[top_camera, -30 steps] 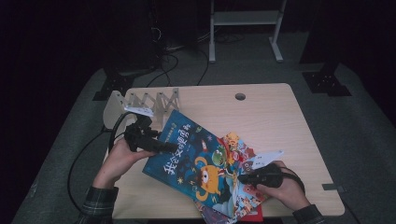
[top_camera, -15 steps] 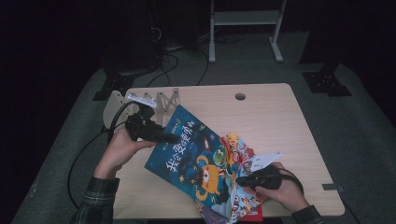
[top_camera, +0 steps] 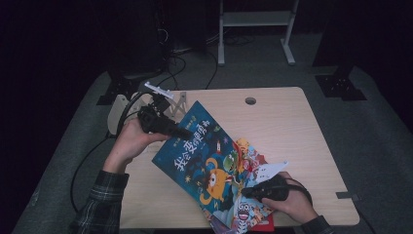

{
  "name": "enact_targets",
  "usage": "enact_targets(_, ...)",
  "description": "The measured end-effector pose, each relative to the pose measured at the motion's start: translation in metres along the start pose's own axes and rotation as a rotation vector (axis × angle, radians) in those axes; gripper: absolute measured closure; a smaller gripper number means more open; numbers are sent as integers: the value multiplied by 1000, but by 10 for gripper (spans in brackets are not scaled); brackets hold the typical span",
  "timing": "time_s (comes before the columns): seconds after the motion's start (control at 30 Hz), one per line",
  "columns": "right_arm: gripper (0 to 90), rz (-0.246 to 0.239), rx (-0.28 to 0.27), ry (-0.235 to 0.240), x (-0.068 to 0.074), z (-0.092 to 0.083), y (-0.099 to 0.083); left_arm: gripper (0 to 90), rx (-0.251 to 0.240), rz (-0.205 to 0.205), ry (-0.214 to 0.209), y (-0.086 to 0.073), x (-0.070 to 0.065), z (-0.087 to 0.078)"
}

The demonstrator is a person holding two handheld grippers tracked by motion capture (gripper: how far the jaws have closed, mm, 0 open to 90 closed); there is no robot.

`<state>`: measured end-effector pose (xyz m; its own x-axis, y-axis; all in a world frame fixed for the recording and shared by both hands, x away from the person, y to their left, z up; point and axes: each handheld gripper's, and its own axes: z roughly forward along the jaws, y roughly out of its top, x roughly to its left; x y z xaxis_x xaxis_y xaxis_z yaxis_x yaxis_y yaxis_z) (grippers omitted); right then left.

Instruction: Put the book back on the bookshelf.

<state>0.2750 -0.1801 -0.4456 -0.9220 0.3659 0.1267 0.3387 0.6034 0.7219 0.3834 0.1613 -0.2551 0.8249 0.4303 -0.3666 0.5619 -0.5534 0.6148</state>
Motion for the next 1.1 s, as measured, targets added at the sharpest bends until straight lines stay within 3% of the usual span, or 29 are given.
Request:
enact_targets(0.3, 852, -25, 4, 26, 6, 9, 9, 675, 44, 30, 23, 20, -8, -3)
enact_targets(0.5, 784, -28, -6, -2, 1, 10, 10, 701, 58, 31, 33, 29, -10, -8)
enact_targets(0.63, 688, 2, -19, -52, -8, 7, 7, 709, 71, 33, 42, 33, -12, -9)
enact_targets(0.8, 540, 75, -46, -127, -28, -2, 2, 725, 75, 28, 61, 38, -14, -13)
enact_targets(1.1, 389, 169, -93, -265, -63, -18, -10, 753, 105, 36, 96, 49, -25, -21)
